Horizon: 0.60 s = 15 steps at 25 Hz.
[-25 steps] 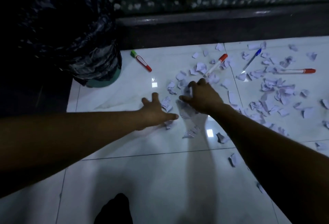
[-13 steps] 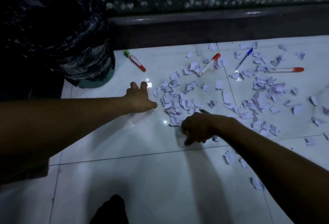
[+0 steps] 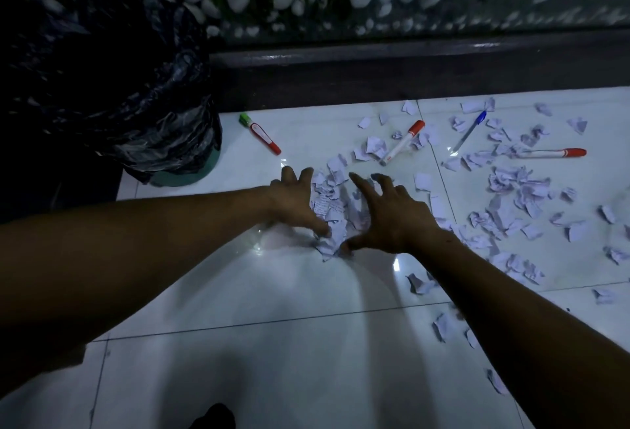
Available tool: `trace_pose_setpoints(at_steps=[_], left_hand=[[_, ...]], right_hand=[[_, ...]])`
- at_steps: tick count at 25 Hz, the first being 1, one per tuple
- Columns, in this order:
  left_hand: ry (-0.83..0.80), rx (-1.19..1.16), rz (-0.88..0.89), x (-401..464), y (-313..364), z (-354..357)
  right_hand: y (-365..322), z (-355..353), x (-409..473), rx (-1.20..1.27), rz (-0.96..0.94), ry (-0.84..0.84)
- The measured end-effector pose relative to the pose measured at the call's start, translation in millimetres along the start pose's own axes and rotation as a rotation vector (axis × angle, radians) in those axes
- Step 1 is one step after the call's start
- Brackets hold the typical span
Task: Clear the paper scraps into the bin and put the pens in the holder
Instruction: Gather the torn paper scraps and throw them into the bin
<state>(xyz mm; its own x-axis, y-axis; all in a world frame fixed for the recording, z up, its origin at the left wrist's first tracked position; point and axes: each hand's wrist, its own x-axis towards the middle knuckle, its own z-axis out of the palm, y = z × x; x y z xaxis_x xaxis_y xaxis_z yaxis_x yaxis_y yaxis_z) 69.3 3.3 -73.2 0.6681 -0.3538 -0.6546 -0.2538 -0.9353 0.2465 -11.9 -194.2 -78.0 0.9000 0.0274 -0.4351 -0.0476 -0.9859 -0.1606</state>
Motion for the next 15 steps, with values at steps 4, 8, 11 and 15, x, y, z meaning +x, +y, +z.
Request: trace_pose_setpoints(at_steps=[4,8,11,15], left_hand=[[0.005,0.172,0.071,2,8,18],[0.118,0.000,0.153,8,22,30],[0.155,-0.186,0.222,10,22,19],[0.200,-0.282,0.193,6,20,13]], right_hand=[[-14,10,7,-0.056,-0.004,0.004],[-25,15,21,0.149,-0.029,0.060],[-32,18,34,0.311,0.004,0.124],[-35,15,36,0.514,0.065,0.214]])
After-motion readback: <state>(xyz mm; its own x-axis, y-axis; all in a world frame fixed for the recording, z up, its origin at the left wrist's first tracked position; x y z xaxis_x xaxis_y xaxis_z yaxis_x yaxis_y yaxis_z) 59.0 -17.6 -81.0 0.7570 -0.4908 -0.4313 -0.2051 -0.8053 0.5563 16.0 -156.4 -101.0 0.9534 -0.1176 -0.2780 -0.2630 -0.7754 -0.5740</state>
